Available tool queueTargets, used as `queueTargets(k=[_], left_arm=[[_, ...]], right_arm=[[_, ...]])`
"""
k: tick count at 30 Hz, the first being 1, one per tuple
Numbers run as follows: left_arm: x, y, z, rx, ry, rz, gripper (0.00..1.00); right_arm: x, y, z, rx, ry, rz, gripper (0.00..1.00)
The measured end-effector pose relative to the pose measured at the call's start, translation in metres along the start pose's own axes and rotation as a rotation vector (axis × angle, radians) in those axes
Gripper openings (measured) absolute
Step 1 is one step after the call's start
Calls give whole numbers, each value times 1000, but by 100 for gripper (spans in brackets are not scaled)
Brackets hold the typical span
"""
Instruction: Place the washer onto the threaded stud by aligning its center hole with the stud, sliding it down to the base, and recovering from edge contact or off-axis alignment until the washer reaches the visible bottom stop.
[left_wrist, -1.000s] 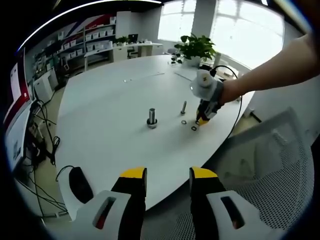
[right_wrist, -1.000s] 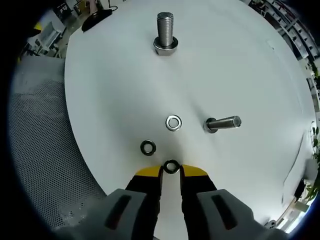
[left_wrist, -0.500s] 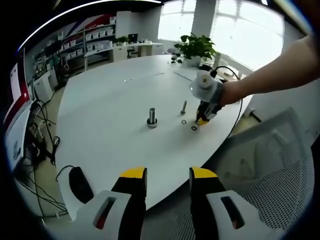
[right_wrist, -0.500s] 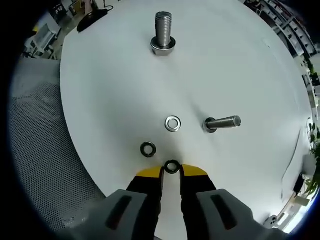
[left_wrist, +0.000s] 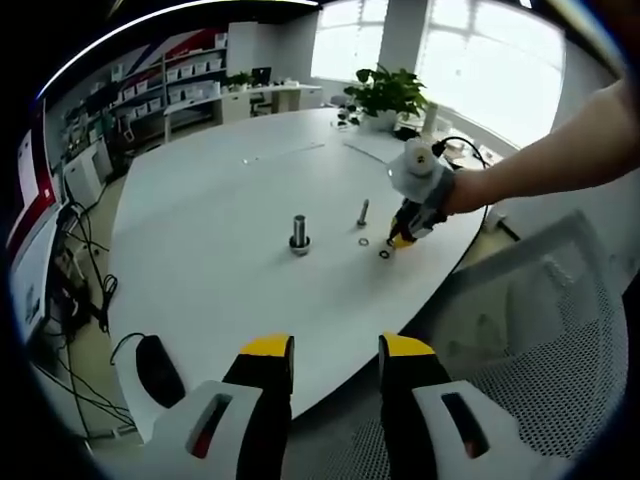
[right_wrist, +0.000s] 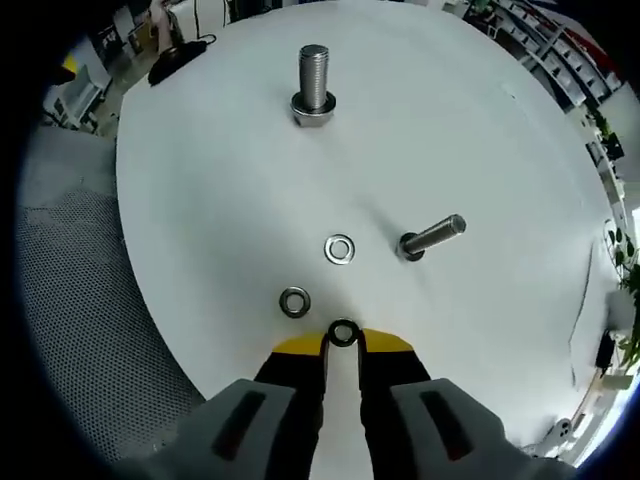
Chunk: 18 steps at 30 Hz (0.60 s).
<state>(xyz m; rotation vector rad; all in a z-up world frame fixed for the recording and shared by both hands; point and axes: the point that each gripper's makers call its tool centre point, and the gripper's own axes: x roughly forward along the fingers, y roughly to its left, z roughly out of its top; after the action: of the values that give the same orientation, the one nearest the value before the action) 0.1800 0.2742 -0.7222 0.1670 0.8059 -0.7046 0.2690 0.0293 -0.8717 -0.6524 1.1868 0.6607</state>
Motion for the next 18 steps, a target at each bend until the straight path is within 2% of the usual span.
queueTargets(k=[14,18], left_arm=[[0,0,0,4,-1,2,32],[0,0,0,3,-2,1,32]], right_arm=[[0,0,2,22,-15,27,14],[0,-1,3,64,-23,34,14]])
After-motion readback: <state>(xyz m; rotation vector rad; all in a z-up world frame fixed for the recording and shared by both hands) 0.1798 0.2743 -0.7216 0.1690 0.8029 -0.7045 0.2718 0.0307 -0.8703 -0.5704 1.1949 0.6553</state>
